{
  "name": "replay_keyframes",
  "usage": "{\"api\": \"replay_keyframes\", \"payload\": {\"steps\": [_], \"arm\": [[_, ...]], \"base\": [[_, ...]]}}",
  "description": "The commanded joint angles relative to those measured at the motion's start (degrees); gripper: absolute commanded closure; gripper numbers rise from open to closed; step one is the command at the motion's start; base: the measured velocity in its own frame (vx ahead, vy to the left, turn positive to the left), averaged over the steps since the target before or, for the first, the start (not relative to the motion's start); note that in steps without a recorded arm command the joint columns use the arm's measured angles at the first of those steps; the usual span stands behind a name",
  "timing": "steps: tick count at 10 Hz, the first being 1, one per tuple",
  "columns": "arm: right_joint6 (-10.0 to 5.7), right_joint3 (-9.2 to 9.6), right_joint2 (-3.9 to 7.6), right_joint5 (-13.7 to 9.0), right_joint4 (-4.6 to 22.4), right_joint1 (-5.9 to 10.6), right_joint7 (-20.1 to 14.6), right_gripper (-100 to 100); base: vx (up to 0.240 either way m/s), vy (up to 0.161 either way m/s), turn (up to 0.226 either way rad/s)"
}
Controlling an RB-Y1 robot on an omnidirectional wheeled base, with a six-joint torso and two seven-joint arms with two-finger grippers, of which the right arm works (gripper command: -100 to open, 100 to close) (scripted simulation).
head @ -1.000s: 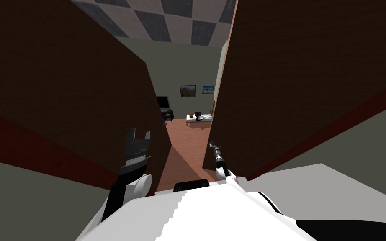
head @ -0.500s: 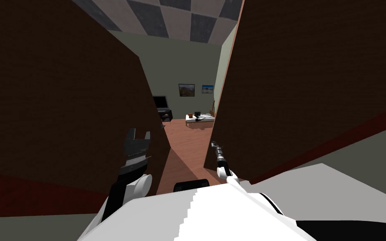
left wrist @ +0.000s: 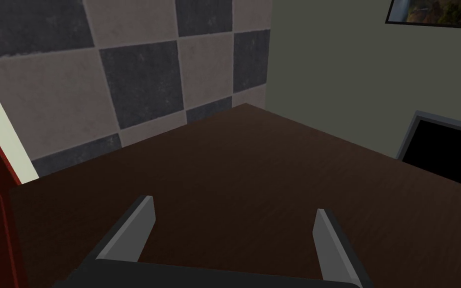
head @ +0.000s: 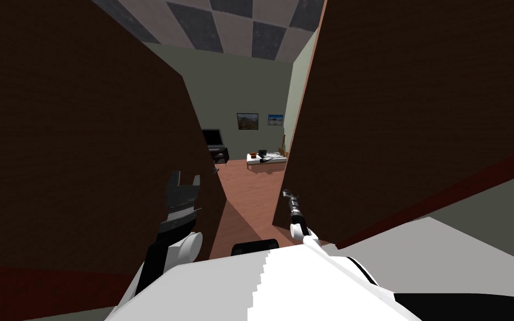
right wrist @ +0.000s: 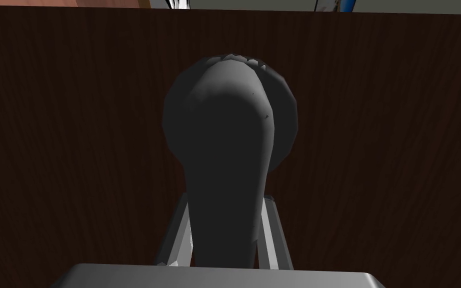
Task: Push the door open
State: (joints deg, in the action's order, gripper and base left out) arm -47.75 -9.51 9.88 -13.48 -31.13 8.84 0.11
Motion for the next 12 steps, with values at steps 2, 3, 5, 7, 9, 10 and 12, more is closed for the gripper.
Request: {"api": "replay_keyframes", "payload": {"steps": [2, 3, 5, 7, 9, 10, 12], "arm": [[-0.03, -1.40, 0.78, -0.72, 0.14, 0.32, 0.49, 100], [-0.05, -2.20, 0.90, -1.16, 0.30, 0.29, 0.81, 100], [-0.05, -2.20, 0.90, -1.16, 0.30, 0.29, 0.81, 100], [-0.07, -3.50, 1.08, -1.87, 0.57, 0.24, 1.33, 100], [-0.08, -4.22, 1.19, -2.27, 0.72, 0.21, 1.62, 100], [-0.08, -4.48, 1.23, -2.41, 0.77, 0.20, 1.73, 100], [0.20, -5.01, 1.30, -2.79, 0.34, -0.37, 1.96, 100]], "base": [[0.172, 0.052, -0.058], [0.169, 0.009, -0.039], [0.093, 0.021, -0.018], [0.167, 0.073, -0.065], [0.172, 0.042, -0.050], [0.161, 0.030, -0.028], [0.094, 0.002, -0.025]]}}
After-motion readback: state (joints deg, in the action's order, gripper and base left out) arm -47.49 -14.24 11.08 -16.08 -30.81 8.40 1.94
